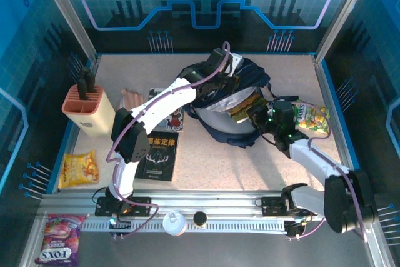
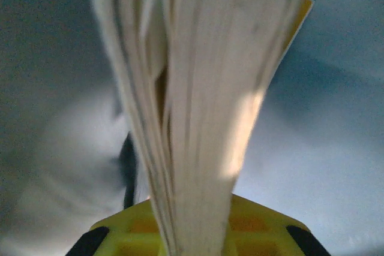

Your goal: Pack the student bag

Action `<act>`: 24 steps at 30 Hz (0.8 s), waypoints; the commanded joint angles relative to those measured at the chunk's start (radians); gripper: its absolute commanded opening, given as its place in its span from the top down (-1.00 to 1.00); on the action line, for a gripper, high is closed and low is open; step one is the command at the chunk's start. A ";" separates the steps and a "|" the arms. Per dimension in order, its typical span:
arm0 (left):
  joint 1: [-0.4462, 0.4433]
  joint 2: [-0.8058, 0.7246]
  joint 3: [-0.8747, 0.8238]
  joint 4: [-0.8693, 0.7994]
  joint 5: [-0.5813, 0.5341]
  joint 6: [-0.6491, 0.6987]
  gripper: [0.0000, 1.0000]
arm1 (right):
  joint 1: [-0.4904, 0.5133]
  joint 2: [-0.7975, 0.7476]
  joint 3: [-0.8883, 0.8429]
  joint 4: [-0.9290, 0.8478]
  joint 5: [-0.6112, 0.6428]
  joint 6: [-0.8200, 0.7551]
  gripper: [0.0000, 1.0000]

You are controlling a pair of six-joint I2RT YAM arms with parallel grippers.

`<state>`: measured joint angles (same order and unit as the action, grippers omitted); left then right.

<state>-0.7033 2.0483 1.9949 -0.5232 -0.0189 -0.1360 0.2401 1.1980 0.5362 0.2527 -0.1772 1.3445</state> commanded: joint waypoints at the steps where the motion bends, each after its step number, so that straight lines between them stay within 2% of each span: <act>1: -0.008 -0.044 0.089 0.162 0.071 -0.056 1.00 | 0.033 0.080 0.068 0.178 0.144 0.042 0.79; 4: -0.008 -0.043 0.092 0.175 0.102 -0.061 1.00 | 0.049 0.158 0.085 0.176 0.223 0.077 0.77; 8: -0.007 -0.045 0.097 0.175 0.123 -0.060 1.00 | 0.056 0.257 0.130 0.235 0.212 0.064 0.73; 13: -0.006 -0.040 0.096 0.173 0.117 -0.056 1.00 | 0.064 0.407 0.211 0.320 0.106 0.063 0.63; 20: -0.001 -0.037 0.093 0.162 0.111 -0.057 1.00 | 0.067 0.582 0.252 0.485 -0.044 0.155 0.56; 22: 0.001 -0.037 0.091 0.161 0.110 -0.062 1.00 | 0.065 0.590 0.250 0.463 -0.050 0.165 0.46; 24: 0.005 -0.036 0.088 0.161 0.108 -0.066 1.00 | 0.064 0.569 0.248 0.417 -0.048 0.145 0.21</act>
<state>-0.7010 2.0483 2.0182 -0.4885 0.0502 -0.1837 0.2893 1.7824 0.7620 0.6334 -0.1898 1.4899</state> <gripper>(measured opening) 0.065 0.356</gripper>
